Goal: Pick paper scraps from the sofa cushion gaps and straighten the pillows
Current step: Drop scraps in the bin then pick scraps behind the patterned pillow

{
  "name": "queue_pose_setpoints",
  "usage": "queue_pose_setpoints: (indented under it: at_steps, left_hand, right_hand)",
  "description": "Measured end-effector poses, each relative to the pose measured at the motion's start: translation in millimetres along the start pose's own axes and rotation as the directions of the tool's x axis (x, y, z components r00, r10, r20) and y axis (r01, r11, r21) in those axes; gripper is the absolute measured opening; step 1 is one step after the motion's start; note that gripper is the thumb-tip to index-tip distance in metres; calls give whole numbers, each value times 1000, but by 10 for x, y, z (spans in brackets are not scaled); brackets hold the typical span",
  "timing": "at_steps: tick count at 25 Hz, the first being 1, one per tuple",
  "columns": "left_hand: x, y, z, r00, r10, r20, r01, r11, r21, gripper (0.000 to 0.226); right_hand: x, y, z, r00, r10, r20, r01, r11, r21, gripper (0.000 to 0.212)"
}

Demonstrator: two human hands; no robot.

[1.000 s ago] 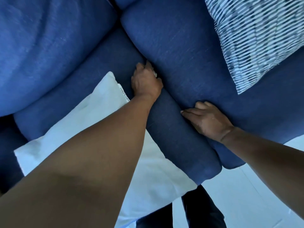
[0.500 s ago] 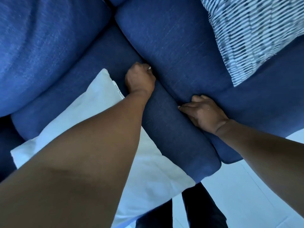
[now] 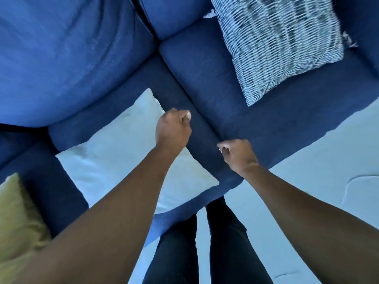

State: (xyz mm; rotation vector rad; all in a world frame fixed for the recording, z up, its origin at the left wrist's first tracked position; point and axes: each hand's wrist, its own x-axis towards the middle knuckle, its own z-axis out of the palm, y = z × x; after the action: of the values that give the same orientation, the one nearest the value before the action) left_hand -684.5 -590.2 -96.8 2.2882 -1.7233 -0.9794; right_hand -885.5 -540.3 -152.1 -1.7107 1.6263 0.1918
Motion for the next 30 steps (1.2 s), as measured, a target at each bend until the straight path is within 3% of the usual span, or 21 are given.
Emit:
queue_pose_setpoints:
  at_steps: [3,6,10,13,20,23,30]
  left_hand:
    - [-478,-8,-375,997,-62,-49,54,988,-147,21]
    - [-894,35,-717,992,-85,-89,56,957,-283,18]
    - [-1357,10,-1088,973,11,-232,-71,964,-255,17]
    - [-1651,-33,-1207,948,-3,-317,-67,976,-207,20]
    - [-2629,-36,-1265,848,-249,-468,80,933,-351,17]
    - [-3055,-8,-1250,790,-327,-519,102,904,-414,15]
    - [-4150,-355,-1261,509,-533,-676,180,834,-521,9]
  right_hand:
    - [-482,-346,-270,986,32,-165,4,976,218,22]
    - [-804,-686,-527,971,40,-234,32,955,293,23]
    - [-1163,-1056,-862,943,-24,-332,118,957,266,24]
    - [-1388,-1198,-988,928,-90,-361,185,954,237,25]
    - [-1917,-1446,-1215,833,-412,-370,496,852,167,15]
    - [-2079,-1575,-1226,784,-522,-336,583,805,108,13]
    - [-2575,-2236,-889,622,-777,-93,783,618,69,12]
